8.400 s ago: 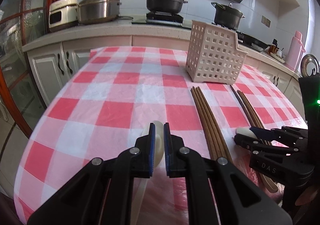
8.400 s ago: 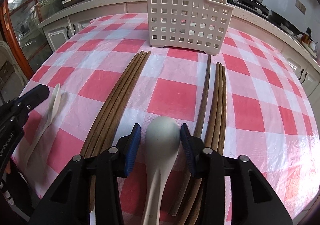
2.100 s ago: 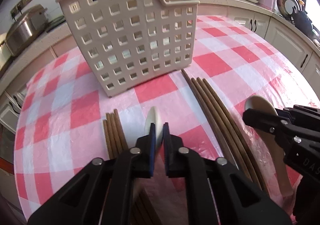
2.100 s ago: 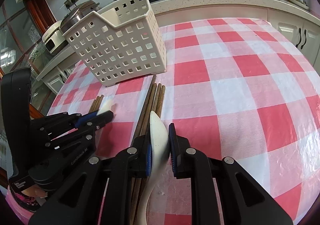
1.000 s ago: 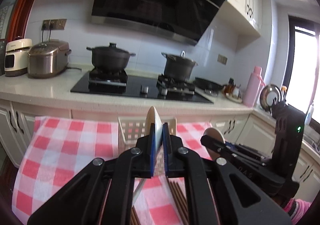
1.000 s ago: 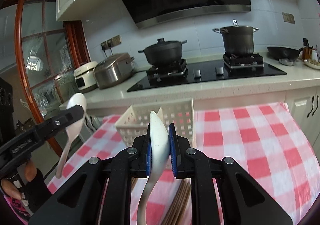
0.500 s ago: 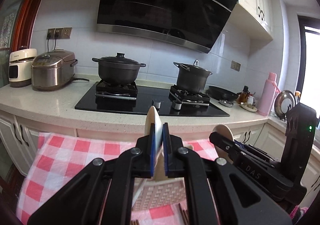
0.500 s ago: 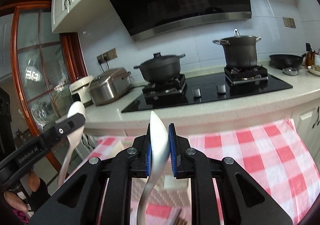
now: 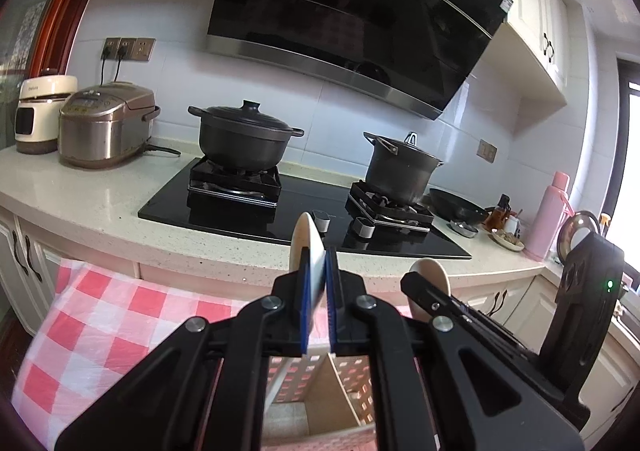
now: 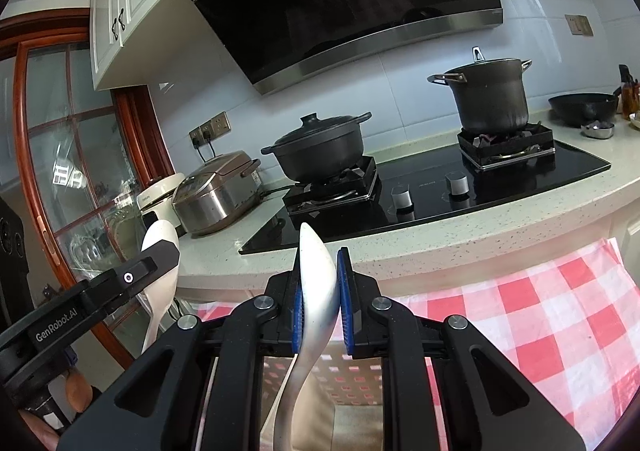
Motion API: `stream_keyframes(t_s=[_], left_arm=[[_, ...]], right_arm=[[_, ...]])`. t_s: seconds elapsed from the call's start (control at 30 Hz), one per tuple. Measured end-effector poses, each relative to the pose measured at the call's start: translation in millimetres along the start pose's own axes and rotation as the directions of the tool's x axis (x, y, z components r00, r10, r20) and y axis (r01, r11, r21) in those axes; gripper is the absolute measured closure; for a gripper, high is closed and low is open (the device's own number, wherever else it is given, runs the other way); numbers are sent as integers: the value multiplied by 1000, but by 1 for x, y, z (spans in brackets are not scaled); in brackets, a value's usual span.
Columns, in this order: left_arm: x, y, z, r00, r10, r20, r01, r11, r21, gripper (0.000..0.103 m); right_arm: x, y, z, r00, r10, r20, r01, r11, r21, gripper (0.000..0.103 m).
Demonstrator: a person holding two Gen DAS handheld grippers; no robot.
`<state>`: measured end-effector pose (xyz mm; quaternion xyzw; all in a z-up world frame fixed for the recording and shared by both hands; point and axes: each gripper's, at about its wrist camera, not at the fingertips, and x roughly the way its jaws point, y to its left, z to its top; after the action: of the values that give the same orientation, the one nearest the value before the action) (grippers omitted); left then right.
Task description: Organize utensils
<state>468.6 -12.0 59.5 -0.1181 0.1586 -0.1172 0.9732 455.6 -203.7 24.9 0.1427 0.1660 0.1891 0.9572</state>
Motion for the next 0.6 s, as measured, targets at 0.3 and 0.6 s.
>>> stream_keyframes(t_s=[0.3, 0.6], left_arm=[[23, 6, -1, 1000, -14, -2, 14, 1000, -24, 96], [34, 1, -5, 1000, -25, 10, 25, 999, -27, 96]], right_arm=[[13, -11, 4, 1000, -3, 17, 3, 1000, 27, 88], [25, -10, -6, 1000, -7, -6, 7, 1000, 28, 88]])
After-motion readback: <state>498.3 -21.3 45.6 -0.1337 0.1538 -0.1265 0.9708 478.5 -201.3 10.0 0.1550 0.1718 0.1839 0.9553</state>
